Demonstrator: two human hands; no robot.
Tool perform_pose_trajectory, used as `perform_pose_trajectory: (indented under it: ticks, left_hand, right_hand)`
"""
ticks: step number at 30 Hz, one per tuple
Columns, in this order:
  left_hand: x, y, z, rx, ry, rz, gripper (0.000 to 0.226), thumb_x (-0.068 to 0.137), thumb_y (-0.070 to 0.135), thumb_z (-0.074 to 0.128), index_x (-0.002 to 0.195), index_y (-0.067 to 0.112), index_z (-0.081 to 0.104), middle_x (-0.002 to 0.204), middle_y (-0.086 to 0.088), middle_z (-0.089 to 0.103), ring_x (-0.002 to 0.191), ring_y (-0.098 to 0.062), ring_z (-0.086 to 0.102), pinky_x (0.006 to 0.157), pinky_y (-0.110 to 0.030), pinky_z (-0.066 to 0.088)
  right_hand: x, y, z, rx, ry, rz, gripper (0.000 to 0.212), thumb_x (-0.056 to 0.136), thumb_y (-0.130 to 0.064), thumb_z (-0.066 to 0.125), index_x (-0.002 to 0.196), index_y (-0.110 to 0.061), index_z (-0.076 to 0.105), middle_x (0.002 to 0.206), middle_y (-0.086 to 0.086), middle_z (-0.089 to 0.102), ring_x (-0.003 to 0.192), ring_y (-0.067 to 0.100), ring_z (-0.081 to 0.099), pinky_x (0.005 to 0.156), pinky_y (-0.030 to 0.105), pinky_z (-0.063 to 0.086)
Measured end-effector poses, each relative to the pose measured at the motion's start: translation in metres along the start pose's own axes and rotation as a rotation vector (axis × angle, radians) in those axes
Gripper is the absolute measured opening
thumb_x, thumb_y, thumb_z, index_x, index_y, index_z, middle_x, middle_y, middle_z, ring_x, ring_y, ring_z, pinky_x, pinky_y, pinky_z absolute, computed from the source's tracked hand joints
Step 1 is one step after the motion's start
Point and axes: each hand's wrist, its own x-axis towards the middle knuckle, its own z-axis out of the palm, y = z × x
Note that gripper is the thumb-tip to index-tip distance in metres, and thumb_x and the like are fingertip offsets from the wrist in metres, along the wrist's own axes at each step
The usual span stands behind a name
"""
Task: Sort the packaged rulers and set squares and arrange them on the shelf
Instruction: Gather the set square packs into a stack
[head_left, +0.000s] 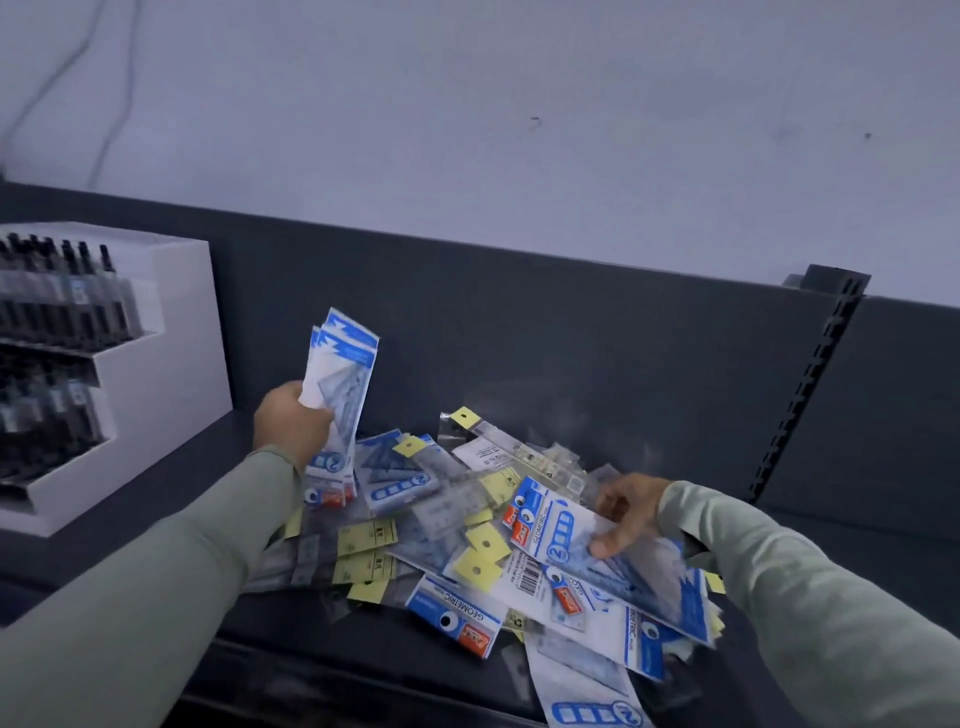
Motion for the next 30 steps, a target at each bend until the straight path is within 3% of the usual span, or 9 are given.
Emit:
perform_pose_trajectory:
  ticks: [2, 5, 9, 12, 14, 17, 23, 26, 30]
  left_hand:
    - [-0.003, 0.008, 0.0, -0.101, 0.014, 0.087, 0.015, 0.082, 0.001, 0.061, 0.097, 0.004, 0.067, 0.096, -0.015, 0.068, 0.086, -0.031, 0.063, 0.074, -0.039, 0.052]
    - [-0.014, 0.026, 0.004, -0.181, -0.036, 0.199, 0.008, 0.086, 0.001, 0.061, 0.09, 0.007, 0.064, 0.088, -0.01, 0.065, 0.08, -0.025, 0.059, 0.07, -0.034, 0.049]
    - [-0.034, 0.053, 0.019, -0.333, -0.22, 0.118, 0.019, 0.085, -0.004, 0.062, 0.078, 0.014, 0.064, 0.083, -0.011, 0.066, 0.079, -0.027, 0.062, 0.073, -0.04, 0.053]
    - [-0.063, 0.07, 0.036, -0.416, -0.471, 0.014, 0.012, 0.086, -0.009, 0.059, 0.087, 0.002, 0.064, 0.085, -0.018, 0.065, 0.078, -0.03, 0.063, 0.068, -0.037, 0.056]
    - [-0.084, 0.077, 0.049, -0.401, -0.617, -0.024, 0.012, 0.088, -0.008, 0.057, 0.098, -0.005, 0.063, 0.087, -0.019, 0.066, 0.076, -0.03, 0.063, 0.061, -0.031, 0.056]
    - [-0.1, 0.079, 0.066, -0.329, -0.729, -0.031, 0.022, 0.089, -0.006, 0.058, 0.109, -0.007, 0.064, 0.103, -0.022, 0.068, 0.093, -0.036, 0.066, 0.079, -0.041, 0.055]
    - [-0.116, 0.084, 0.08, -0.175, -0.849, 0.083, 0.024, 0.088, -0.006, 0.059, 0.111, 0.0, 0.064, 0.102, -0.016, 0.069, 0.088, -0.026, 0.066, 0.083, -0.038, 0.053]
    - [-0.121, 0.09, 0.082, -0.128, -0.875, 0.116, 0.021, 0.088, -0.004, 0.06, 0.106, 0.005, 0.064, 0.108, -0.016, 0.069, 0.095, -0.027, 0.065, 0.089, -0.04, 0.052]
    - [-0.132, 0.092, 0.084, -0.059, -0.936, 0.175, 0.027, 0.078, 0.005, 0.071, 0.1, 0.018, 0.064, 0.107, -0.006, 0.07, 0.1, -0.024, 0.066, 0.094, -0.047, 0.051]
  right_hand:
    - [0.0, -0.004, -0.001, -0.046, -0.003, -0.001, 0.03, 0.072, -0.024, 0.082, 0.082, -0.018, 0.055, 0.082, -0.008, 0.054, 0.073, 0.006, 0.049, 0.067, 0.014, 0.043]
    - [-0.002, -0.006, -0.001, 0.057, 0.07, -0.025, 0.025, 0.072, -0.02, 0.082, 0.071, -0.021, 0.057, 0.084, -0.002, 0.06, 0.081, 0.015, 0.056, 0.084, 0.029, 0.05]
    - [-0.002, -0.011, -0.002, 0.407, 0.289, -0.059, 0.031, 0.07, -0.012, 0.082, 0.063, -0.015, 0.052, 0.069, 0.004, 0.062, 0.065, 0.02, 0.057, 0.065, 0.029, 0.047]
    - [-0.001, -0.023, -0.003, 0.656, 0.414, -0.08, 0.032, 0.076, -0.006, 0.077, 0.061, -0.013, 0.049, 0.051, -0.003, 0.059, 0.046, 0.011, 0.055, 0.049, 0.018, 0.045]
    - [-0.002, -0.035, -0.002, 0.817, 0.442, -0.097, 0.014, 0.08, -0.003, 0.072, 0.076, -0.007, 0.059, 0.064, 0.004, 0.066, 0.055, 0.017, 0.062, 0.062, 0.026, 0.055]
    - [-0.005, -0.049, -0.001, 1.088, 0.483, -0.115, 0.01, 0.086, 0.002, 0.062, 0.094, -0.002, 0.061, 0.081, 0.014, 0.067, 0.073, 0.03, 0.064, 0.082, 0.048, 0.053]
    - [-0.025, -0.05, -0.007, 1.232, 0.517, -0.137, 0.017, 0.093, 0.003, 0.05, 0.082, -0.006, 0.059, 0.072, 0.01, 0.064, 0.065, 0.024, 0.06, 0.067, 0.036, 0.049]
    - [-0.032, -0.048, -0.002, 1.284, 0.512, -0.15, 0.015, 0.095, -0.009, 0.051, 0.088, -0.005, 0.063, 0.076, 0.01, 0.068, 0.078, 0.03, 0.064, 0.071, 0.036, 0.051]
    - [-0.043, -0.038, -0.002, 1.323, 0.453, -0.119, 0.058, 0.085, -0.056, 0.055, 0.109, -0.005, 0.068, 0.104, 0.016, 0.071, 0.101, 0.033, 0.066, 0.096, 0.046, 0.049]
